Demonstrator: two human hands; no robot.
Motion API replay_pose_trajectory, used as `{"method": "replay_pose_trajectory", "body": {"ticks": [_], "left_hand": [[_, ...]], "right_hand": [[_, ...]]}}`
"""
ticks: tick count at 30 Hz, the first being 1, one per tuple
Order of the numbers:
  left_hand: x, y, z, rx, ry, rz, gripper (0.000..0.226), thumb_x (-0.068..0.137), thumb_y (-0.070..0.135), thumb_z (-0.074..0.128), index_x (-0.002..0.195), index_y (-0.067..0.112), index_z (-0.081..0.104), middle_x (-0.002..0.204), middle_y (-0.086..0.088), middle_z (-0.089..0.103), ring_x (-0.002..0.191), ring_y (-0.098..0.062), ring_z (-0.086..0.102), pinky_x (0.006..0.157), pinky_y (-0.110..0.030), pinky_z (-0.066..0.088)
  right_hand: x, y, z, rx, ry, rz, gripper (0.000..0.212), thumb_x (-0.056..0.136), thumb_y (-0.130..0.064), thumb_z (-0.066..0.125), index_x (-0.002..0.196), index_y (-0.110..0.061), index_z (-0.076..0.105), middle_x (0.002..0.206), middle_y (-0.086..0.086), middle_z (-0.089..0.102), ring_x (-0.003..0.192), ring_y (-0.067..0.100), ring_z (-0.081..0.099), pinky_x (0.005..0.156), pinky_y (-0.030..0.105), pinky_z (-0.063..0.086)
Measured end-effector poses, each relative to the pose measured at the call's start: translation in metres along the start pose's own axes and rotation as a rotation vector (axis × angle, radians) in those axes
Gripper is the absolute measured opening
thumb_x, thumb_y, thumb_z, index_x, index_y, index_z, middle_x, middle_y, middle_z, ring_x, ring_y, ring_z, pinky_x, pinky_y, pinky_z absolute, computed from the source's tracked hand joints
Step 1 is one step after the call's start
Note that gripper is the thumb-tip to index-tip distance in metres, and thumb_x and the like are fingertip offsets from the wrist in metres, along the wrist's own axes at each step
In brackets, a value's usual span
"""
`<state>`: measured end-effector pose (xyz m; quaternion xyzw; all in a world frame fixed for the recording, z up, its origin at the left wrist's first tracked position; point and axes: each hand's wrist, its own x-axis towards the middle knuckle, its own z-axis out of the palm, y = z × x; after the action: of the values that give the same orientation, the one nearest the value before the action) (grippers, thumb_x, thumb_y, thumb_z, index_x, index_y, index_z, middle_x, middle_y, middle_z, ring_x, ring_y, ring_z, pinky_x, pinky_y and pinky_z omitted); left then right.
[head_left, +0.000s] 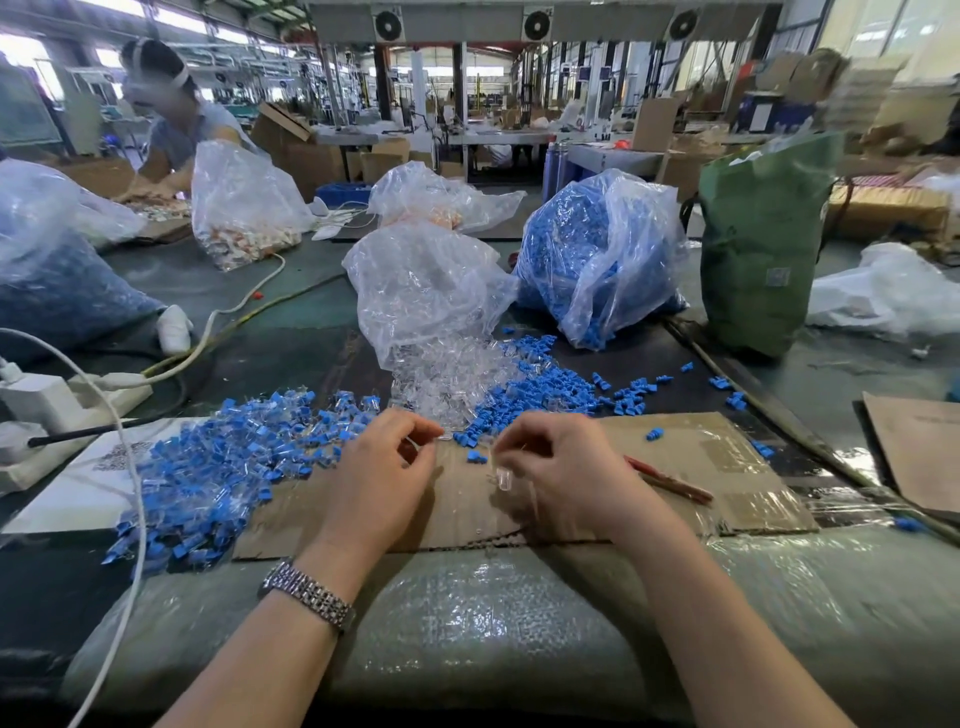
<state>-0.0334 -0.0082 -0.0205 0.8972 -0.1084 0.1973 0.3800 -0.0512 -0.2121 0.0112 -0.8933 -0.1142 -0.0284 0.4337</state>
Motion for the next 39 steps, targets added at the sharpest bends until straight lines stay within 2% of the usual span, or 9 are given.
{"method": "replay_pose_trajectory", "body": {"ticks": [4,10,16,20,24,28,32,35,39], "left_hand": [[0.003,0.014,0.009,0.037,-0.156,0.076,0.005,0.093,0.028,0.071,0.098,0.027,0.072,0.087,0.018,0.065,0.077,0.006,0.059,0.068,-0.011,0.045],[0.015,0.04,0.024,0.234,-0.298,0.039,0.036,0.082,0.065,0.07,0.091,0.031,0.066,0.077,0.016,0.06,0.07,0.002,0.054,0.055,-0.019,0.036],[0.013,0.037,0.024,0.217,-0.381,0.051,0.02,0.088,0.039,0.077,0.103,0.029,0.072,0.083,0.019,0.062,0.075,0.008,0.056,0.06,-0.009,0.038],[0.016,0.029,0.012,-0.098,-0.35,-0.104,0.013,0.09,0.019,0.076,0.101,0.022,0.068,0.085,0.004,0.073,0.068,-0.006,0.072,0.064,-0.019,0.057],[0.024,0.016,-0.003,-0.504,-0.37,-0.3,0.007,0.094,0.008,0.067,0.099,0.011,0.07,0.086,-0.013,0.076,0.073,-0.021,0.077,0.061,-0.023,0.06],[0.024,-0.001,-0.006,-0.856,-0.464,-0.442,0.024,0.081,0.009,0.077,0.105,0.01,0.078,0.097,-0.019,0.076,0.078,-0.026,0.073,0.068,-0.03,0.062],[0.022,-0.011,-0.006,-1.036,-0.463,-0.419,0.033,0.077,0.004,0.079,0.11,0.008,0.076,0.103,-0.017,0.075,0.084,-0.027,0.073,0.071,-0.03,0.062],[0.021,-0.01,-0.004,-1.096,-0.385,-0.41,0.036,0.079,0.003,0.076,0.112,-0.002,0.064,0.102,-0.023,0.074,0.089,-0.031,0.074,0.072,-0.027,0.061],[0.022,-0.009,-0.005,-1.195,-0.365,-0.442,0.029,0.08,0.006,0.075,0.107,-0.002,0.068,0.101,-0.024,0.073,0.087,-0.027,0.074,0.07,-0.026,0.06]], "right_hand": [[0.01,0.017,-0.006,0.114,0.345,0.099,0.005,0.093,-0.025,0.071,0.09,-0.028,0.069,0.081,-0.01,0.071,0.077,0.001,0.066,0.071,0.013,0.05],[0.011,0.029,0.002,0.097,0.467,0.021,0.002,0.093,-0.023,0.071,0.091,-0.023,0.069,0.082,-0.012,0.068,0.08,0.0,0.062,0.073,0.011,0.048],[0.008,0.032,0.003,0.101,0.483,0.012,0.007,0.092,-0.019,0.072,0.088,-0.023,0.069,0.079,-0.011,0.068,0.077,-0.001,0.061,0.07,0.007,0.044],[0.008,0.032,0.004,0.102,0.488,0.008,0.007,0.091,-0.018,0.073,0.087,-0.023,0.069,0.077,-0.011,0.068,0.075,-0.002,0.063,0.07,0.008,0.045],[0.008,0.032,0.006,0.139,0.443,0.021,0.009,0.093,-0.016,0.071,0.088,-0.023,0.068,0.075,-0.007,0.072,0.071,-0.001,0.067,0.068,0.011,0.05],[0.008,0.03,0.007,0.154,0.42,0.028,0.008,0.094,-0.017,0.07,0.09,-0.024,0.068,0.078,-0.006,0.073,0.074,0.002,0.068,0.071,0.016,0.053],[0.009,0.019,0.006,0.281,0.382,0.019,0.007,0.094,-0.016,0.07,0.09,-0.022,0.069,0.08,-0.003,0.073,0.075,0.008,0.07,0.073,0.026,0.058],[0.016,0.003,0.005,0.393,0.287,-0.034,0.007,0.092,-0.014,0.072,0.088,-0.02,0.071,0.078,0.001,0.073,0.073,0.014,0.07,0.071,0.024,0.058],[0.03,-0.013,0.01,0.477,0.17,-0.075,0.006,0.093,-0.009,0.07,0.09,-0.015,0.07,0.077,0.0,0.071,0.071,0.013,0.069,0.07,0.025,0.056]]}}
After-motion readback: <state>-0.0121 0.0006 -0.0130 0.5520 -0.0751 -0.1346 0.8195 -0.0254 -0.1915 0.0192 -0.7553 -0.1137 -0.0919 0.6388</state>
